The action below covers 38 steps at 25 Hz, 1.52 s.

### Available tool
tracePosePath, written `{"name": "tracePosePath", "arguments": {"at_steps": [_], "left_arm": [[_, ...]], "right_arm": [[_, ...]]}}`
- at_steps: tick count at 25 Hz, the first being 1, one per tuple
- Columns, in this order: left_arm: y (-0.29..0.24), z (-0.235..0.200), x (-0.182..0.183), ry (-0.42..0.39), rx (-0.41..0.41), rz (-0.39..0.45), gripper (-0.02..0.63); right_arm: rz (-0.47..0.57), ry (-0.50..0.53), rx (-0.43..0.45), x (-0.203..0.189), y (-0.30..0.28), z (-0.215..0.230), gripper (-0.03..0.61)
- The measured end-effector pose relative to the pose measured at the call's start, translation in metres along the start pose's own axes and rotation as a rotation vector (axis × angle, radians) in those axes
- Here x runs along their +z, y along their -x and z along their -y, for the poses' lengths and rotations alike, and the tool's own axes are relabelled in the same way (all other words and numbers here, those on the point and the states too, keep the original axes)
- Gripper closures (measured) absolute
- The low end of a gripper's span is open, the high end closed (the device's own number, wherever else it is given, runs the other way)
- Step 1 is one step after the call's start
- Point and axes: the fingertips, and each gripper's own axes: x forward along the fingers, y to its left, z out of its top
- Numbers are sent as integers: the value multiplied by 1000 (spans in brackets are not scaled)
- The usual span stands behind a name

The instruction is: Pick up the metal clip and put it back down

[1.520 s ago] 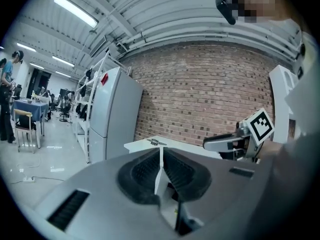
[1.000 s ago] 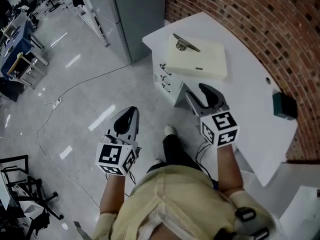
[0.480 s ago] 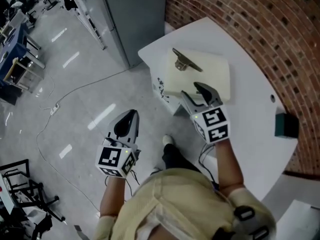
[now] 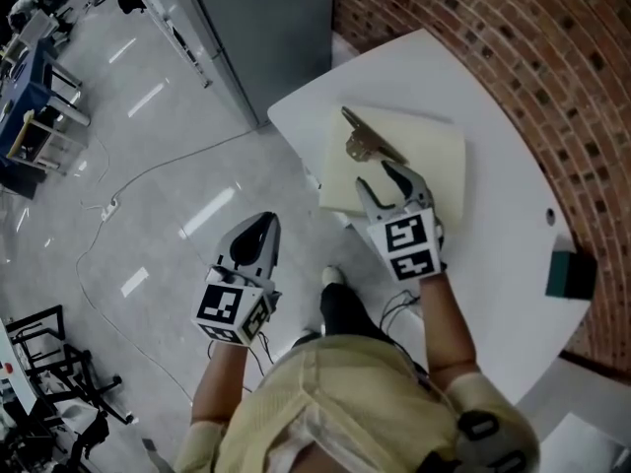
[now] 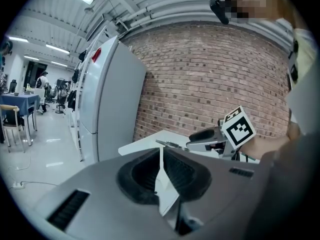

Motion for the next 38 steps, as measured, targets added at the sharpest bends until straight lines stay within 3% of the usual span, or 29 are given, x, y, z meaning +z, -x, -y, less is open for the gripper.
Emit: {"name": "tracePosePath", "arguments": {"at_steps": [8, 17, 23, 27, 29, 32, 38], "left_arm": [[-53, 0, 4, 28, 0, -60, 594], [-94, -1, 2, 6, -4, -93, 594], [-98, -8, -1, 26, 10, -142, 594], [-99, -15, 0, 12, 23, -128, 594], [-102, -17, 0, 15, 29, -128, 594], [-104, -18, 1, 24, 33, -135, 594], [-103, -25, -1, 10, 40, -129, 594]], "right_arm": [[-19, 72, -20, -6, -40, 16, 402], [-10, 188, -57, -11, -76, 27, 402], [-27, 250, -71, -8, -89, 30, 403], [-50, 272, -77, -12, -93, 30, 403], [-53, 275, -81, -12, -96, 33, 414], [-60, 290, -103, -11, -95, 38, 481], [-50, 323, -128, -8, -94, 35, 500]]}}
